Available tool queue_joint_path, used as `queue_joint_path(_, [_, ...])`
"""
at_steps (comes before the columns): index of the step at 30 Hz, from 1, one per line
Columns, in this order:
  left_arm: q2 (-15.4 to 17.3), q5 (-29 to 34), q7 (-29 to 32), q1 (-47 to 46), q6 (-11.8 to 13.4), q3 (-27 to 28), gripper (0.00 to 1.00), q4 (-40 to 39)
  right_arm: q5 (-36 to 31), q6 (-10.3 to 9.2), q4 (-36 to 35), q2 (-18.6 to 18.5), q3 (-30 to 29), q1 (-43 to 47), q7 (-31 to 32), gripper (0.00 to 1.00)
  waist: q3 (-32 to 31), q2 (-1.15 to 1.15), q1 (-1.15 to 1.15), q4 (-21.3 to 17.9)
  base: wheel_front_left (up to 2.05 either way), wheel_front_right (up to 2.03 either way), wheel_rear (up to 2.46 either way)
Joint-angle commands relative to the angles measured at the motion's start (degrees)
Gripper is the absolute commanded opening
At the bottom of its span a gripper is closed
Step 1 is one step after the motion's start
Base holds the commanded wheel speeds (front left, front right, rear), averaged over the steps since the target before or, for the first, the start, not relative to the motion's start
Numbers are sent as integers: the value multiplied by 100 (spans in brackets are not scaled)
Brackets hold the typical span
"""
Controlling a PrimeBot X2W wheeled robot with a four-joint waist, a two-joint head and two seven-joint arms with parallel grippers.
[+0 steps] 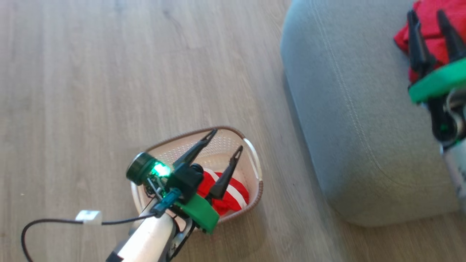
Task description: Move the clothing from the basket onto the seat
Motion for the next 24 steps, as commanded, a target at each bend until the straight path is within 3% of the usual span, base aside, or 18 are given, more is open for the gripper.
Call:
queue_joint_path(1, [-75,-36,-28,-56,44,347,100,-226,152,-1,-451,-156,171,164,-123,100,-195,0,1,204,0,0,0])
queue_joint_path(5, [-188,33,-28,64,154,731,100,-276,288,-1,-1045,-281,394,690,-274,100,-354,0,1,371,0,0,0])
queue_joint_path(8, [-266,58,-28,176,308,1038,100,-303,322,-1,-1341,-177,354,1067,-317,100,-461,0,1,488,0,0,0])
queue_joint_path(15, [-408,73,-28,375,826,1831,100,-359,186,-1,-2086,631,-323,2163,-326,100,-598,0,1,711,0,0,0])
queue_joint_path(24, [-469,-6,-28,672,1010,2365,100,-412,-706,-1,-2193,1251,-616,3047,-327,100,-717,0,1,860,0,0,0])
